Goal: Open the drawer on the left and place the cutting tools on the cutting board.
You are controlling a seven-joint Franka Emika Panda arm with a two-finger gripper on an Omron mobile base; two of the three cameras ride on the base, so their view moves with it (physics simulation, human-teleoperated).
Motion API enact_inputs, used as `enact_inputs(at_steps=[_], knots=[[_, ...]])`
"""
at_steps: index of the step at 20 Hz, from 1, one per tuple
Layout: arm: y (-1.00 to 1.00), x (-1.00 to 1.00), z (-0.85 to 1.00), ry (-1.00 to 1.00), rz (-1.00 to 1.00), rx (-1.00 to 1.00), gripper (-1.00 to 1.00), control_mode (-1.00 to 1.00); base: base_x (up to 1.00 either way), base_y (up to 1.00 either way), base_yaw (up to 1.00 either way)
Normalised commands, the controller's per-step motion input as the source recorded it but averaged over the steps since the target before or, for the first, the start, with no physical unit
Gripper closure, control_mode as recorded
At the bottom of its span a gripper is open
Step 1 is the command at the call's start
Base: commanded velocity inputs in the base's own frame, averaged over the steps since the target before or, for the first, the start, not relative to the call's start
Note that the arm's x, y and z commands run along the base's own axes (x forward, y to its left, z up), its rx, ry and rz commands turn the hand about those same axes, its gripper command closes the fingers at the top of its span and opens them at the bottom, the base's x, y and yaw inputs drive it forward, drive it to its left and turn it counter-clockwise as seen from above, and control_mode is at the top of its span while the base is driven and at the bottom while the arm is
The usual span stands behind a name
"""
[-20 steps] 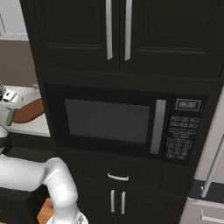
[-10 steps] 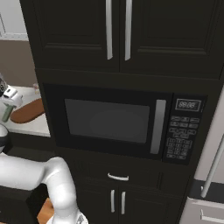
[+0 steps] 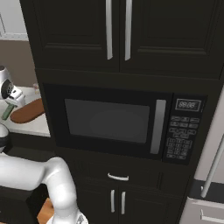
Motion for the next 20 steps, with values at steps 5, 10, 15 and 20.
enact_inputs(at_steps=[5,10,15,20], knots=[[0.00,0.12,0.00,0.00,0.00,0.00,1.00,-1.00,0.00,0.00,0.00],[0.01,0.34,0.00,0.01,-0.01,0.00,1.00,-1.00,0.00,0.00,0.00],[0.06,0.34,0.00,0.03,-0.04,0.01,1.00,-1.00,0.00,0.00,0.00],[0.09,0.41,0.00,0.05,-0.04,0.00,1.00,-1.00,0.00,0.00,0.00]])
